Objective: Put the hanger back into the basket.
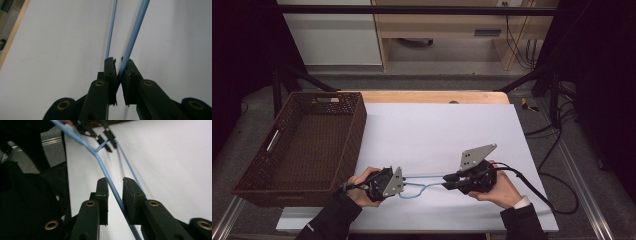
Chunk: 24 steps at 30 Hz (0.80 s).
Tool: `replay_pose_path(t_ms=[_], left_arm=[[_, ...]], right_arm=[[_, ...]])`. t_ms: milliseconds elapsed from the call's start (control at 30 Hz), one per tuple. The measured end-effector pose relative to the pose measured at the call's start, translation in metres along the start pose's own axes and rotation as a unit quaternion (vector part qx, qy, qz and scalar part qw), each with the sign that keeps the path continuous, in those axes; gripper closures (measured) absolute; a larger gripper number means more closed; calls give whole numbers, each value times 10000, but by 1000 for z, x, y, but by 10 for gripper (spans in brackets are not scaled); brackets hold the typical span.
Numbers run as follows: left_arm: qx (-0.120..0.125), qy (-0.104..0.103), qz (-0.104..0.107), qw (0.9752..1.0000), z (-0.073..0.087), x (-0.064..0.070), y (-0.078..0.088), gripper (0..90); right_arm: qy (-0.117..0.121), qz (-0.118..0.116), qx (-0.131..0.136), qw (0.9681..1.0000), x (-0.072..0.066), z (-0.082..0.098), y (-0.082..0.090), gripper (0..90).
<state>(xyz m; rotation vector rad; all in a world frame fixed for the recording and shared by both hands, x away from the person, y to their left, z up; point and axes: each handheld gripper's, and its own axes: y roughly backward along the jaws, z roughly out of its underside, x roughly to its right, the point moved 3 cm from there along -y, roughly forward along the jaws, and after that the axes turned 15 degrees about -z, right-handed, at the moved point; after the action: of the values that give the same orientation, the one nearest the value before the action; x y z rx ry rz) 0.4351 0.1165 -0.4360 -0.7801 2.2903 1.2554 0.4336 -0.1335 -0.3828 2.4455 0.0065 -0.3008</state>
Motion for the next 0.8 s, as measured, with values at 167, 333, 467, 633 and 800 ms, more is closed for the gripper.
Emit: replay_pose_path(t_ms=[167,333,467,633,800], left_arm=[[-94,-44,4,9999,-4,4,-1,853],[-212,42,-71,9997,-8,4,0,866],[-264,318,-86,9991,-10,1,1,868],[-498,570,-133,9970,-12,-3,-1,869],[-553,951,-187,9938,-16,-5,-2,869]], right_arm=[[125,416,220,9988,3,-2,5,684],[254,801,592,9947,4,-5,12,596],[370,1197,1005,9870,5,-7,20,490],[200,1623,1378,9769,5,1,33,354],[-28,1804,1593,9706,7,14,41,295]])
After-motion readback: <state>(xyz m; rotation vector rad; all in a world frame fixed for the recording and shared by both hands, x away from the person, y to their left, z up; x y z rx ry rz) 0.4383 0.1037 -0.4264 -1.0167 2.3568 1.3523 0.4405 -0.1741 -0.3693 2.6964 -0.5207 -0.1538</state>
